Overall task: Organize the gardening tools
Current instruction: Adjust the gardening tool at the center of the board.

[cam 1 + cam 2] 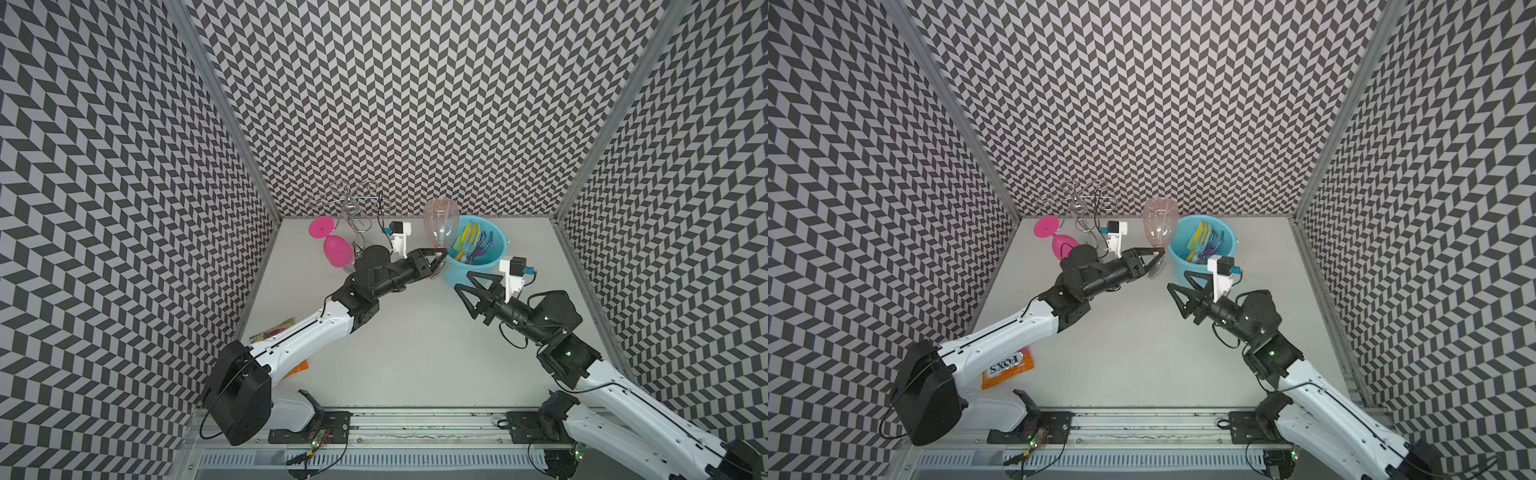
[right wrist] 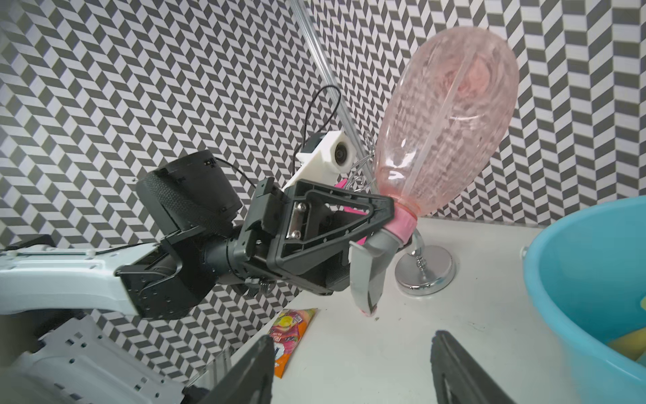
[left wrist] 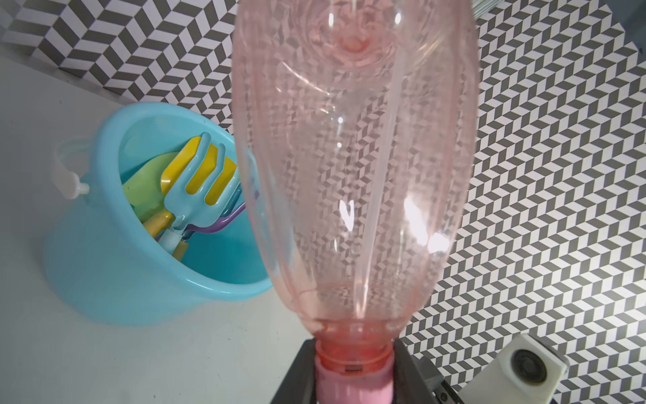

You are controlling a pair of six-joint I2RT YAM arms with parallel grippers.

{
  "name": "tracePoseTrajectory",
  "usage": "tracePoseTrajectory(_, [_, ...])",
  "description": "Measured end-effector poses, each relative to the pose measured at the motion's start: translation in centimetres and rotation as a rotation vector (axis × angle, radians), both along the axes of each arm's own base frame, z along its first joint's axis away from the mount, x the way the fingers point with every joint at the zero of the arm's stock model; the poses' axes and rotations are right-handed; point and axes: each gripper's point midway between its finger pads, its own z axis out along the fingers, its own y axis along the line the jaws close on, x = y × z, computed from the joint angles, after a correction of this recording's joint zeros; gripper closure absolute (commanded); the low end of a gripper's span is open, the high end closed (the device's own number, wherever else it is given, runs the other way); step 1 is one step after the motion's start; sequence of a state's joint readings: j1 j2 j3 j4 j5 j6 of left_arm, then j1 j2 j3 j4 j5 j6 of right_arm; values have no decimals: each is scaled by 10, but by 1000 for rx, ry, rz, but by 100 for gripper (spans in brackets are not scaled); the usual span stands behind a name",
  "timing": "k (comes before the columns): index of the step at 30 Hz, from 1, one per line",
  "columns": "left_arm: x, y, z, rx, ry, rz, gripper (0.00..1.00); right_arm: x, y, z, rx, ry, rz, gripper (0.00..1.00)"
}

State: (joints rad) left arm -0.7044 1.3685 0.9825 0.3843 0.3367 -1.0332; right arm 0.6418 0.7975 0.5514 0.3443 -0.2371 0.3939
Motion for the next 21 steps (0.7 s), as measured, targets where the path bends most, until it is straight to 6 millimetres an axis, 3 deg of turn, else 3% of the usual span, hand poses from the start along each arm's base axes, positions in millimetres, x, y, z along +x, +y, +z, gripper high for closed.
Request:
tracePoseTrajectory(8, [-1,3,-1,-67,78,10,94,11,15,5,10,-80,-98,36])
tracePoseTrajectory(13, [-1,4,5,-105,94,11,94,12,30,-4,-17,-133,-147,39])
tracePoseTrajectory(21, [-2,4,11,-150,111,6,94,27,34,-16,-63,-152,-251,47])
